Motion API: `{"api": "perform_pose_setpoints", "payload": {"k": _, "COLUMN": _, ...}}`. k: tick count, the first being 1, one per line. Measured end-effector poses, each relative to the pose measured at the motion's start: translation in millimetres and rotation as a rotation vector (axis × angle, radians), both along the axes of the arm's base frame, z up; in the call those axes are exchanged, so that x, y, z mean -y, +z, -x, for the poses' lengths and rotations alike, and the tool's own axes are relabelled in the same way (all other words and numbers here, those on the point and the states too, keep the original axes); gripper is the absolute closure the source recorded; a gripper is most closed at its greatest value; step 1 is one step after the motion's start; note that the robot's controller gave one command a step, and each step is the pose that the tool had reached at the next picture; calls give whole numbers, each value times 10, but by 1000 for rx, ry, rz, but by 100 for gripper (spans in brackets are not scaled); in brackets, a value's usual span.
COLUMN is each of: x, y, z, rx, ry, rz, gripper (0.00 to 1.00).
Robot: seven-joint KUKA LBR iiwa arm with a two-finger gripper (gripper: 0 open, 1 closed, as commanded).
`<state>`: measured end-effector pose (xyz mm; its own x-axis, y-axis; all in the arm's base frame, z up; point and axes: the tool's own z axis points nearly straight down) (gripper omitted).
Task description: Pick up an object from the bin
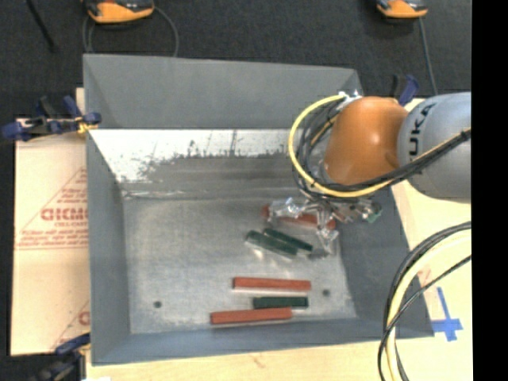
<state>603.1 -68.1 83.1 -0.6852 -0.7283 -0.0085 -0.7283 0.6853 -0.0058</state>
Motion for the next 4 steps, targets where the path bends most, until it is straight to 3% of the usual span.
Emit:
{"api": "perform_pose_setpoints", "payload": {"k": 1, "x": 110, "y": -109, "z": -81, "rx": 2, "ry": -86, "rz": 0, "gripper": 0}}
{"api": "perform_pose_setpoints", "payload": {"k": 2, "x": 302, "y": -119, "z": 0, "rx": -6, "ry": -370, "rz": -2, "gripper": 0}}
{"api": "perform_pose_setpoints", "payload": {"k": 3, "x": 301, "y": -118, "z": -2, "rx": -5, "ry": -368, "rz": -1, "gripper": 100}}
{"api": "perform_pose_setpoints", "payload": {"k": 4, "x": 302, "y": -118, "z": -2, "rx": -5, "ry": -368, "rz": -1, "gripper": 0}}
